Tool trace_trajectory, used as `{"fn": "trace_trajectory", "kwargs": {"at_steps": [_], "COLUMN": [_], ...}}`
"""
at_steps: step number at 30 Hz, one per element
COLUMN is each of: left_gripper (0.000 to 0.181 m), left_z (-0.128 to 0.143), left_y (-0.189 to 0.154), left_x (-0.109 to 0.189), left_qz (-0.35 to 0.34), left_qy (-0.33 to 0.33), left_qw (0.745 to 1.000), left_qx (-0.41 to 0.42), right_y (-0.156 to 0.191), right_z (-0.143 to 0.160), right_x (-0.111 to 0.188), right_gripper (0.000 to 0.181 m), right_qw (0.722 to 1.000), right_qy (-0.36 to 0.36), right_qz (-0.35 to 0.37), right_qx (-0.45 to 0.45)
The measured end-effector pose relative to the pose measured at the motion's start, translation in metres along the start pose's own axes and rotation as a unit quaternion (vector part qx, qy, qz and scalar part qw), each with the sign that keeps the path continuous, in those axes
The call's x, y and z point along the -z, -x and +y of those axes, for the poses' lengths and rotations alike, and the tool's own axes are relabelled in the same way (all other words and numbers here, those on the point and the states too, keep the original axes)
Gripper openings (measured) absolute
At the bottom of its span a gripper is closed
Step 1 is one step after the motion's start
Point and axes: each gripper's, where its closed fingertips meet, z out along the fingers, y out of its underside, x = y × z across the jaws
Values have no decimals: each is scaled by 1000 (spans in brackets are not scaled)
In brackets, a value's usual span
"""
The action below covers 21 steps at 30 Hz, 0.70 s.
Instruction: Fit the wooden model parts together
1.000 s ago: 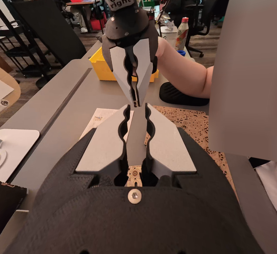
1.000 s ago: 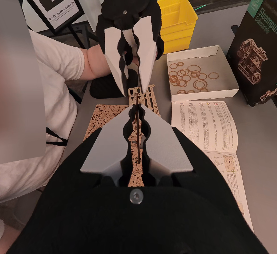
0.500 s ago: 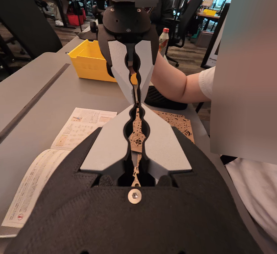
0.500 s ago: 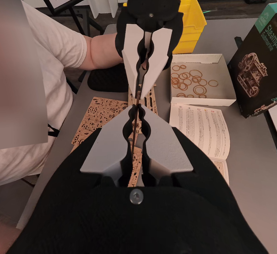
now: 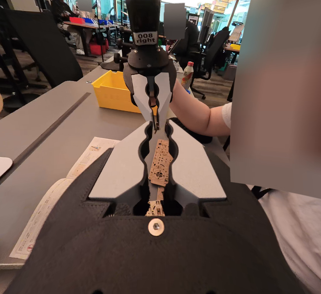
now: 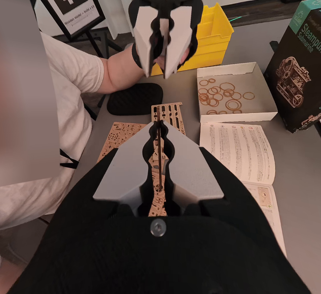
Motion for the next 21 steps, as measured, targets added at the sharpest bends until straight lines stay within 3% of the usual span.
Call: {"fn": "trace_trajectory", "kwargs": {"at_steps": [3,5,10,21], "left_gripper": [21,18,2,0], "left_z": [14,22,24,23], "left_y": [-1,0,2,-1], "left_x": [-12,-19,-23,-20], "left_qz": [2,-8,-14,0], "left_qy": [35,54,57,58], "left_qw": [999,998,998,998], "left_qx": [3,-9,-10,-1], "right_y": [2,2,2,4], "right_z": [-1,-1,0,-2], "right_x": [-1,-1,-4,-4], "right_gripper": [2,2,2,2], "right_qw": [1000,1000,1000,1000], "right_qy": [-3,-2,3,-8], "right_qz": [-5,-5,-6,-16], "right_qx": [-3,-2,-2,-6]}}
